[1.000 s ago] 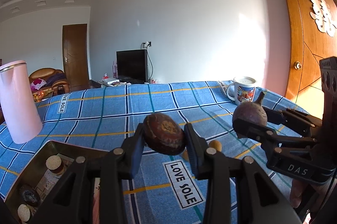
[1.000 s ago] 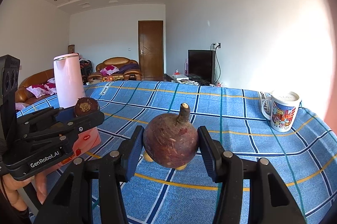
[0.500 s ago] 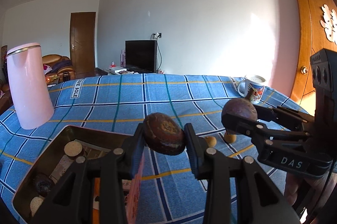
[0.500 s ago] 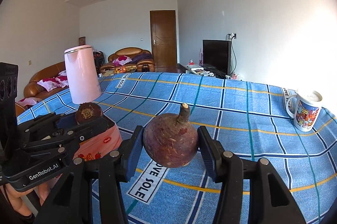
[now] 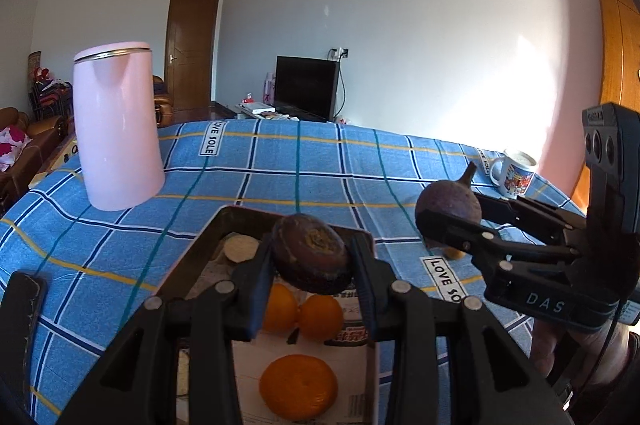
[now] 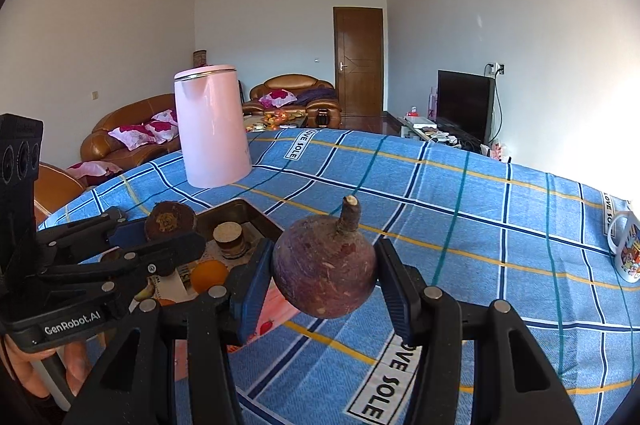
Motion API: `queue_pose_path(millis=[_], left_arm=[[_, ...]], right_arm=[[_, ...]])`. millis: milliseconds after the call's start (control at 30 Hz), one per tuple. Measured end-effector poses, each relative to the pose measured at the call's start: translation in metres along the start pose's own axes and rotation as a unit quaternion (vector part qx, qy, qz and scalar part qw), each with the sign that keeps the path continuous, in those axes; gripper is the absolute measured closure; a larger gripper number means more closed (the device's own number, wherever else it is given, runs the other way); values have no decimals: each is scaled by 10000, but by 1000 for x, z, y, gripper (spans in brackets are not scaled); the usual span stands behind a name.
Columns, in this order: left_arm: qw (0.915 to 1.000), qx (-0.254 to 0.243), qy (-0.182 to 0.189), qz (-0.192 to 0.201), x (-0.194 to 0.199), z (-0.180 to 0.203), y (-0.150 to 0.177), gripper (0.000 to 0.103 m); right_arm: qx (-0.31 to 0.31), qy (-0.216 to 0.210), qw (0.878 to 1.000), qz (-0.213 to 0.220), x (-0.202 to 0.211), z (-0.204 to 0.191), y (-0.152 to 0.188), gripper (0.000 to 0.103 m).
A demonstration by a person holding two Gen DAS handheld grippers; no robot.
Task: Organize fruits
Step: 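Lower both held fruits into the tin and open both tools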
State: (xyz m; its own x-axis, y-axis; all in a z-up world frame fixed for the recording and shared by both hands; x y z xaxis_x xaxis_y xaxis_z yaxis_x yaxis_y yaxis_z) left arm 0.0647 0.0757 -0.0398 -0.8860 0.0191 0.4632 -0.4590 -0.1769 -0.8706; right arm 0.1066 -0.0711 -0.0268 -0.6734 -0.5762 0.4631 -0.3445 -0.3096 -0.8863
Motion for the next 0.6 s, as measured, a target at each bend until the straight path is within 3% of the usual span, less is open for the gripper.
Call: queue_pose_path(millis=[300, 600], left_arm=[[9987, 246, -296, -336, -14, -43, 0, 64], [9971, 173, -481, -556, -24, -48, 5, 64]], right_arm=[[211, -194, 9991, -322, -34, -24, -2, 49], [321, -158, 9975, -615, -62, -33, 0, 49]])
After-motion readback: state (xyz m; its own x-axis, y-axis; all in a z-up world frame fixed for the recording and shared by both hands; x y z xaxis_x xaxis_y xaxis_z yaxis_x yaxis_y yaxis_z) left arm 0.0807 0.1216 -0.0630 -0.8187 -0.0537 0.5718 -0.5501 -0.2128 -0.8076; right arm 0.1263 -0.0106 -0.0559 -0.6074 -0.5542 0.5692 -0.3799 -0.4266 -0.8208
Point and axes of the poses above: each gripper's, at about its wrist camera, not at the fingertips, and x roughly against the way its jaws point, z to its right, y to its underside, the point moved 2 cm from there along -x, roughly the way its jaws point, and after that the axes turned 2 degrees about x, right-handed, at the moved point
